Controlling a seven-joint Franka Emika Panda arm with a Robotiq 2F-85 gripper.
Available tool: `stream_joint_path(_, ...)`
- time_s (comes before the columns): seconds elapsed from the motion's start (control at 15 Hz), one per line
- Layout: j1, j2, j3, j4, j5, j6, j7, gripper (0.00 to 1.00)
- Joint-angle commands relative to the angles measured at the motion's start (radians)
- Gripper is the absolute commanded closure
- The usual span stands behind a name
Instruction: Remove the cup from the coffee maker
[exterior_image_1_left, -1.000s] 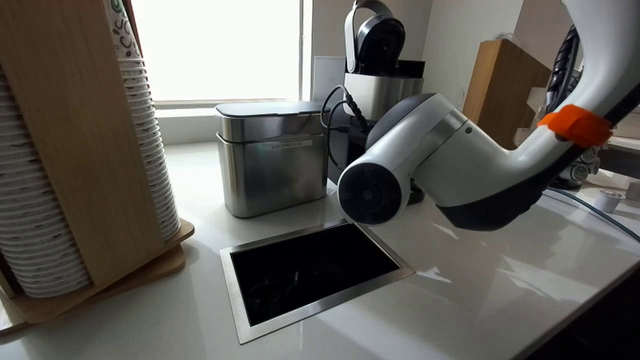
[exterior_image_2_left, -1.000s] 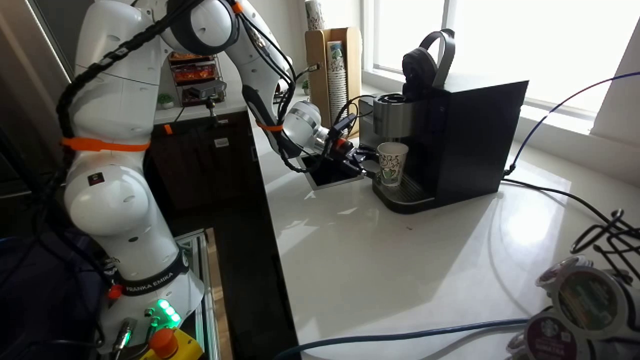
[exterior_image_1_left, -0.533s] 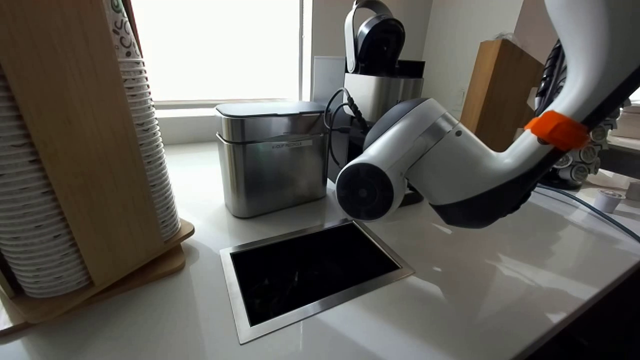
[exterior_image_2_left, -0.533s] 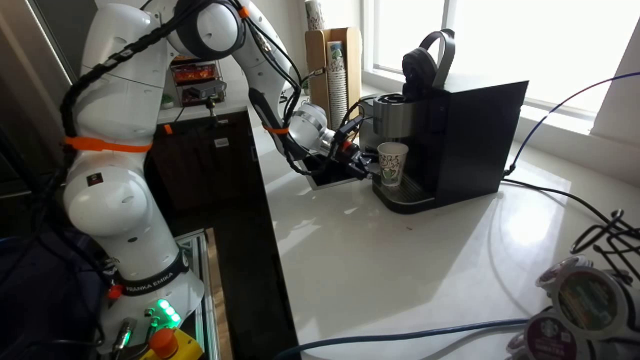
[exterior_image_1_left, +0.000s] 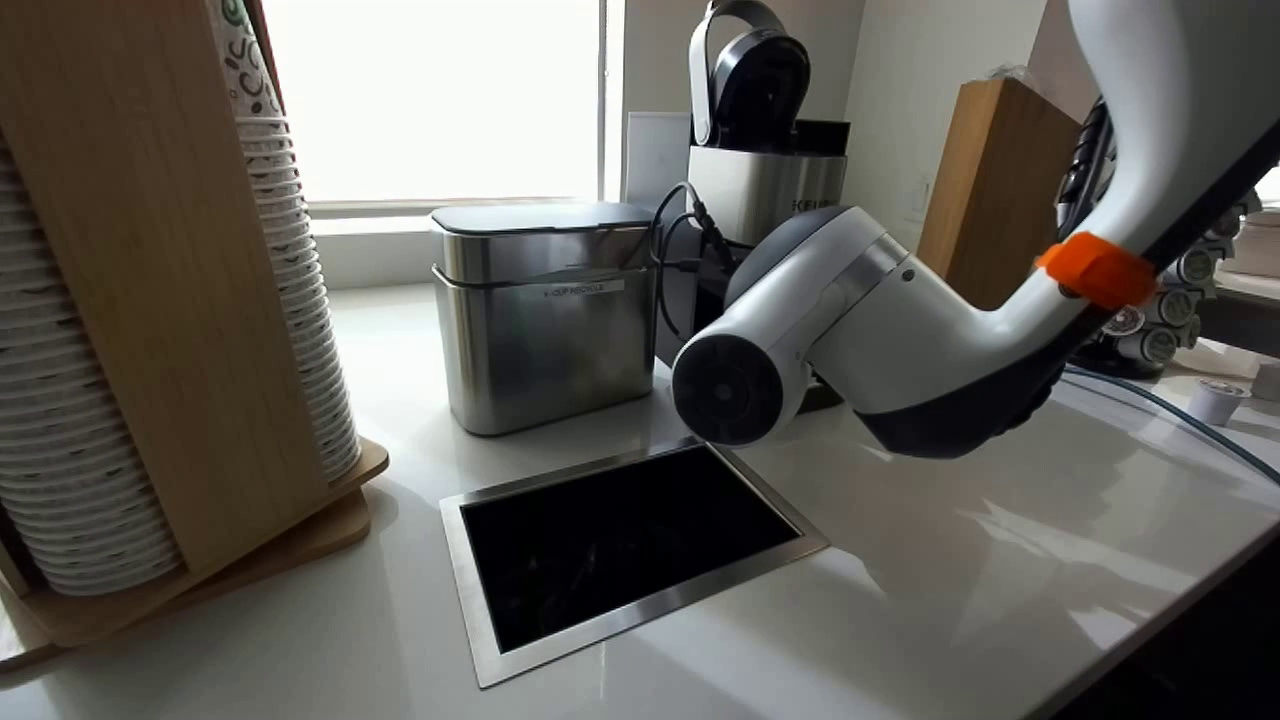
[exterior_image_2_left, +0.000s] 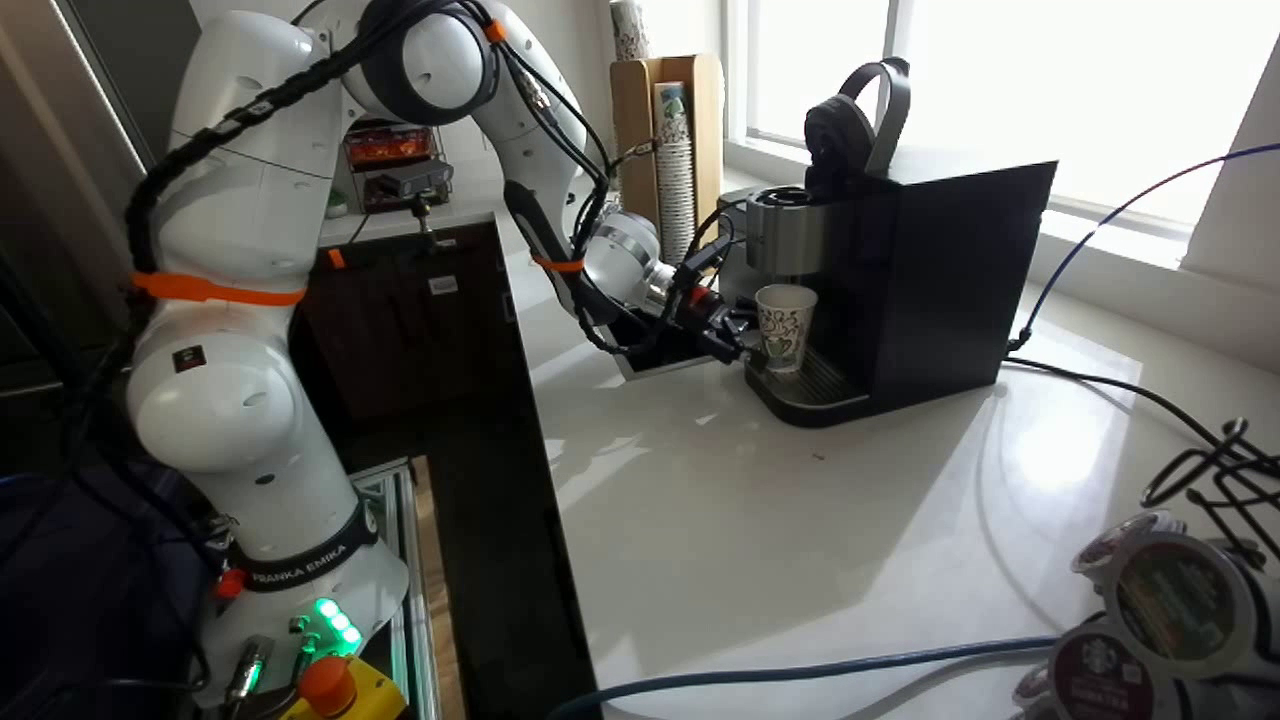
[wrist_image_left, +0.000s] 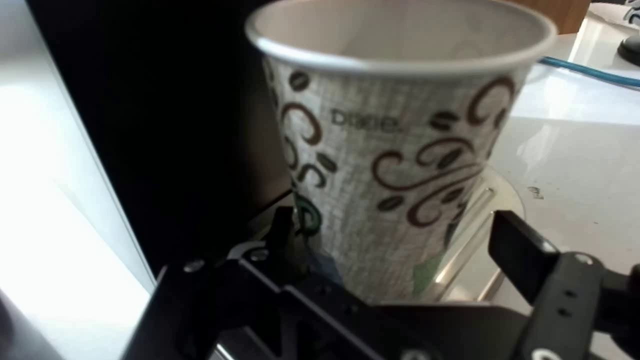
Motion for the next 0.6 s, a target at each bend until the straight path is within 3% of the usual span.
stream_joint_path(0.0, -0.006, 0.017, -0.007, 0.011, -0.064, 0.021, 0.000, 0.03)
stream_joint_path(0.2, -0.004, 0.018, -0.009, 0.008, -0.100, 0.020, -0.001, 0.17)
stream_joint_path(0.27, -0.004, 0.020, -0.009, 0.008, -0.109, 0.020, 0.000, 0.31)
stream_joint_path(0.4, -0.003, 0.024, -0.008, 0.007, -0.120, 0.019, 0.003, 0.51)
stream_joint_path(0.53, 0.001, 0.025, -0.005, 0.003, -0.123, 0.015, 0.006, 0.61)
